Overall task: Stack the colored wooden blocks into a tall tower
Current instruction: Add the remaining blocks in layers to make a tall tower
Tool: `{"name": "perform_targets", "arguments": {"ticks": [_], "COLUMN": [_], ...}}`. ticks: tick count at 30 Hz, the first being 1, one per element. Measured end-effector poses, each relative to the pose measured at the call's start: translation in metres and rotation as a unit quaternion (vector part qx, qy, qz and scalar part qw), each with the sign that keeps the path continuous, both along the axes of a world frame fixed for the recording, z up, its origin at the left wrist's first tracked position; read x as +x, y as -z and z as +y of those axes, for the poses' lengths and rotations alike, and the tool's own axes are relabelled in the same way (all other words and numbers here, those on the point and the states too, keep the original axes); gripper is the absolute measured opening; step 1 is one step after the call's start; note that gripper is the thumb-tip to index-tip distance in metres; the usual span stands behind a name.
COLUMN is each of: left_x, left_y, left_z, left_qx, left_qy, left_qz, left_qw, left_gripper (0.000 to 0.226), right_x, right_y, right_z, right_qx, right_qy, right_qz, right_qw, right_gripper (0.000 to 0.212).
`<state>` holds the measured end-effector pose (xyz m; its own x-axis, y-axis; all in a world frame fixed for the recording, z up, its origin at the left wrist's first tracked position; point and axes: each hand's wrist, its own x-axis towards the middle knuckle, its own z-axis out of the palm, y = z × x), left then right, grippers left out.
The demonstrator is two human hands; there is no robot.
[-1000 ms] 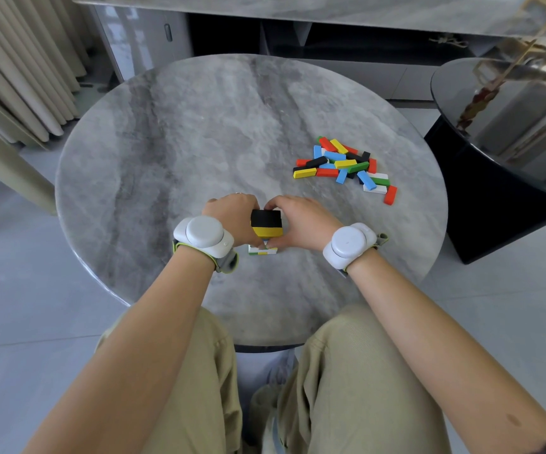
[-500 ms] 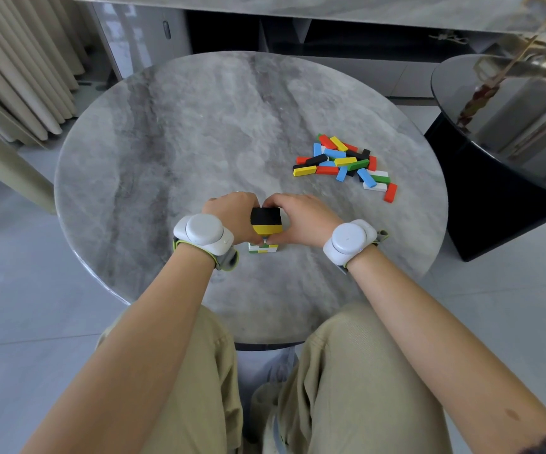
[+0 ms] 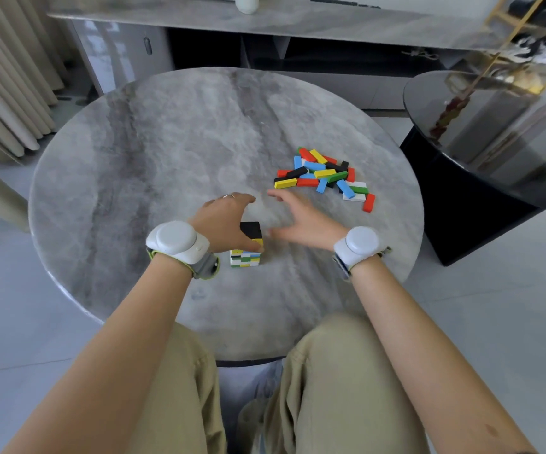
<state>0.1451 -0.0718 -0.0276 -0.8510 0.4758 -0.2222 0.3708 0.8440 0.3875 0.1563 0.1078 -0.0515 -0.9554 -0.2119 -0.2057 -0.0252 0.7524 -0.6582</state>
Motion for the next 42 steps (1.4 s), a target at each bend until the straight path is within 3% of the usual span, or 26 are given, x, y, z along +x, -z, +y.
{"name": "perform_targets", "arguments": {"ticks": [2,4,7,10,13,23,28,31,34,37,40,42], "left_x": [-0.002,-0.007,-0.015,-0.017,-0.019,-0.015,-0.006,0.002,0.006,0.007,0.004,0.004], "left_y": [-0.009,-0.012,-0.015,-0.013,-0.004,0.032,0.052,0.06,0.072,0.075,0.075,0.077], "left_z": [0.013,0.029,0.063,0.096,0.116,0.147,0.155,0.156,0.153,0.148,0.143,0.14], "left_qx": [0.027,0.037,0.067,0.079,0.08,0.102,0.015,0.011,0.066,0.084,0.065,0.044], "left_qy": [0.034,0.057,0.075,0.093,0.093,0.033,0.068,0.077,0.036,0.008,-0.01,-0.018], "left_qz": [-0.011,-0.008,0.012,0.022,0.021,-0.049,-0.05,-0.086,-0.082,-0.054,-0.045,-0.053], "left_qw": [0.999,0.998,0.995,0.992,0.992,0.993,0.996,0.993,0.994,0.995,0.997,0.997], "left_gripper": [0.091,0.085,0.067,0.056,0.052,0.046,0.063,0.055,0.041,0.043,0.044,0.052], "right_x": [-0.01,-0.02,-0.029,-0.036,-0.037,0.006,0.029,0.043,0.05,0.05,0.044,0.039], "right_y": [0.01,0.024,0.045,0.06,0.066,0.072,0.075,0.076,0.068,0.065,0.07,0.073], "right_z": [0.025,0.049,0.083,0.112,0.12,0.113,0.108,0.105,0.105,0.107,0.111,0.116], "right_qx": [-0.027,0.037,0.173,0.256,0.274,0.196,0.202,0.139,-0.054,-0.13,-0.071,0.018], "right_qy": [0.073,0.137,0.212,0.202,0.188,0.077,-0.042,-0.057,0.009,0.096,0.173,0.2], "right_qz": [0.03,0.038,-0.028,-0.054,-0.068,-0.007,-0.002,-0.002,-0.005,0.017,0.073,0.054], "right_qw": [0.997,0.989,0.961,0.944,0.941,0.978,0.979,0.989,0.999,0.987,0.98,0.978], "right_gripper": [0.066,0.065,0.073,0.077,0.077,0.068,0.063,0.061,0.059,0.057,0.043,0.058]}}
